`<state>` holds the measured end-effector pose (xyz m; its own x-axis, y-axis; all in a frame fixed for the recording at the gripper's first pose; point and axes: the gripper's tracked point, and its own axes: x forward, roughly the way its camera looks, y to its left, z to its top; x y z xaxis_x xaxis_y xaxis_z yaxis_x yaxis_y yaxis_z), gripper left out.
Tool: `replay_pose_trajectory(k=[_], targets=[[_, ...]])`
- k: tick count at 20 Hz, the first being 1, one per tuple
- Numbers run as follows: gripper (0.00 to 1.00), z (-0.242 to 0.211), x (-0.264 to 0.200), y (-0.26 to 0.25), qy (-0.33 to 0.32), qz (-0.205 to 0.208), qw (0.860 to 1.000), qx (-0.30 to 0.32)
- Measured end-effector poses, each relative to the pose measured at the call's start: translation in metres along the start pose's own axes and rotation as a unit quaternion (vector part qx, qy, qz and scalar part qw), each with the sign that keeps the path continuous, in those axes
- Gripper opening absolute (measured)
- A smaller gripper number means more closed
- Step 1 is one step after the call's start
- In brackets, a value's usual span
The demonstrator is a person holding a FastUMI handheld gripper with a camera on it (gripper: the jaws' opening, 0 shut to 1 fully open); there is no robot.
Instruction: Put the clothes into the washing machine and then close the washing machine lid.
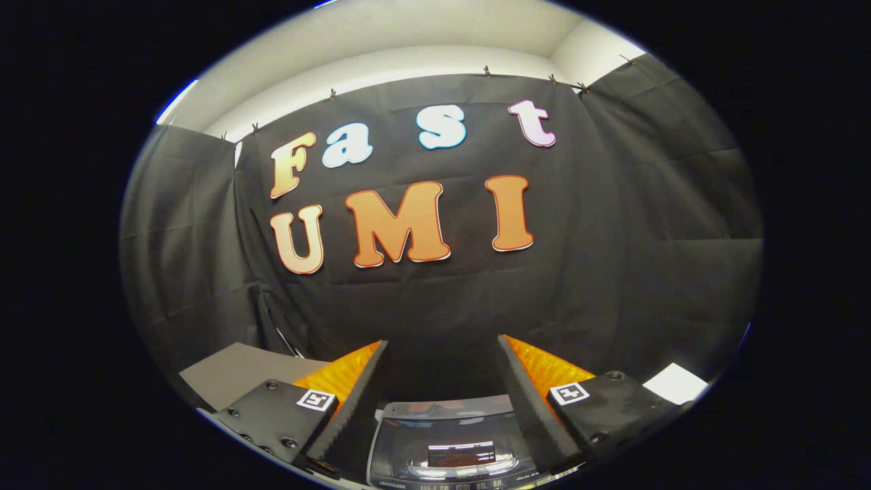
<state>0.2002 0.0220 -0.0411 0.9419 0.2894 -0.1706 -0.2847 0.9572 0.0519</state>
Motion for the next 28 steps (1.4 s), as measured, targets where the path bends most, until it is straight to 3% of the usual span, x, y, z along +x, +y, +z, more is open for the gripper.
replay_pose_trajectory(k=[10, 28], targets=[[0.99, 0.037, -0.033, 0.006, -0.022, 0.013, 0.999, -0.039], [0.99, 0.069, -0.05, -0.013, -0.059, -0.003, 0.998, -0.02]])
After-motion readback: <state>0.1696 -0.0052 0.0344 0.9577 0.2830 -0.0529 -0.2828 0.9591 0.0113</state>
